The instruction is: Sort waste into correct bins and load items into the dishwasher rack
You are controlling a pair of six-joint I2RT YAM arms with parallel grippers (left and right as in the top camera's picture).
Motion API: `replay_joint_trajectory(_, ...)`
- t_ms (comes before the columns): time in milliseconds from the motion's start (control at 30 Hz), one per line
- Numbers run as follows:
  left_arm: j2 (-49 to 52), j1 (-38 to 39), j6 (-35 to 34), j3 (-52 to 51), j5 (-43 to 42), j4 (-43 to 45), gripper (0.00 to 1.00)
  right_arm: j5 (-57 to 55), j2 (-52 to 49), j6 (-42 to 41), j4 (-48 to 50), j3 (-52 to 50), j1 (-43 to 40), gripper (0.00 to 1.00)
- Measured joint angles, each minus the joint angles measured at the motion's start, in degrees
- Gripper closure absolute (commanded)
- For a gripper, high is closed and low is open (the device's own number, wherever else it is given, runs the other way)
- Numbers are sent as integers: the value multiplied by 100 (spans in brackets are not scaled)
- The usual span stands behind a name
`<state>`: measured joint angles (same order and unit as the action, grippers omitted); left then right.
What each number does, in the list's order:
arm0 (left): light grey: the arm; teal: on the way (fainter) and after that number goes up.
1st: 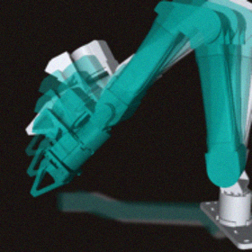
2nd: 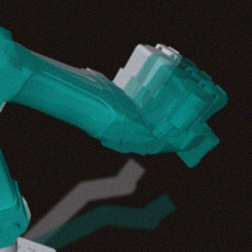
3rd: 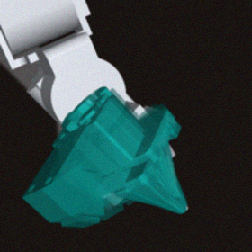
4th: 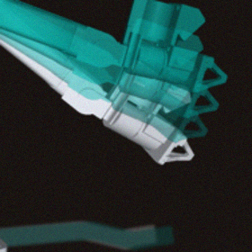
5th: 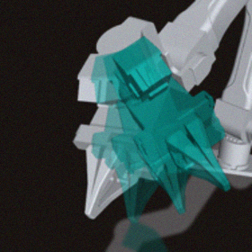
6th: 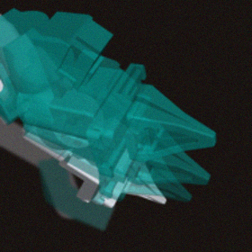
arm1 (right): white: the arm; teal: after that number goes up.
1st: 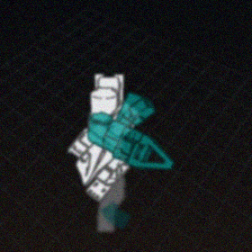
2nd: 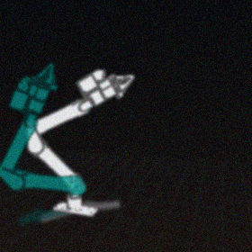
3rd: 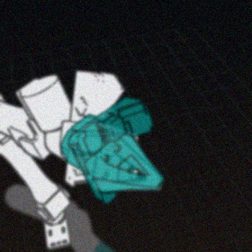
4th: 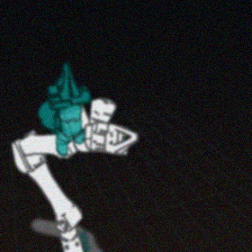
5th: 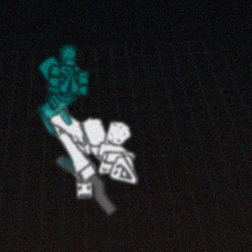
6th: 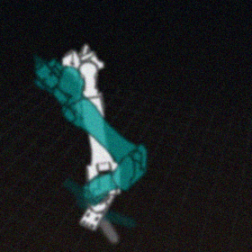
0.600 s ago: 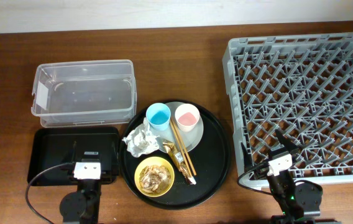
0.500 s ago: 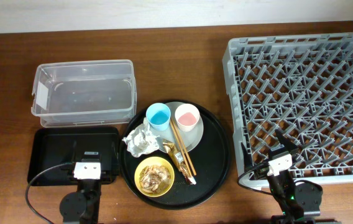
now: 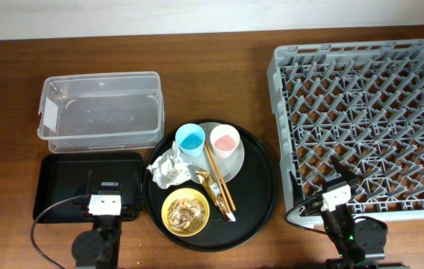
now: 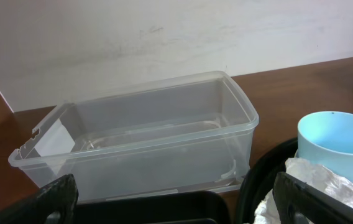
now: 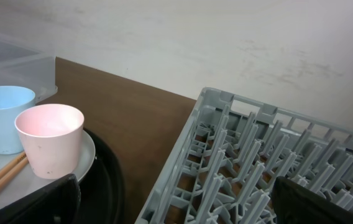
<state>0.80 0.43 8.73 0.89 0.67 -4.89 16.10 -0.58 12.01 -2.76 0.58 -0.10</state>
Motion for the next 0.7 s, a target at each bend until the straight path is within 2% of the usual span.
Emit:
replay_joint_trajectory(633,0,0,-2,0,0,0,0,0,0,-2,0,0,0,1)
replay_joint_trajectory(700,2,2,-61,-13,-402,428,0,0,0,0,0,0,0,2)
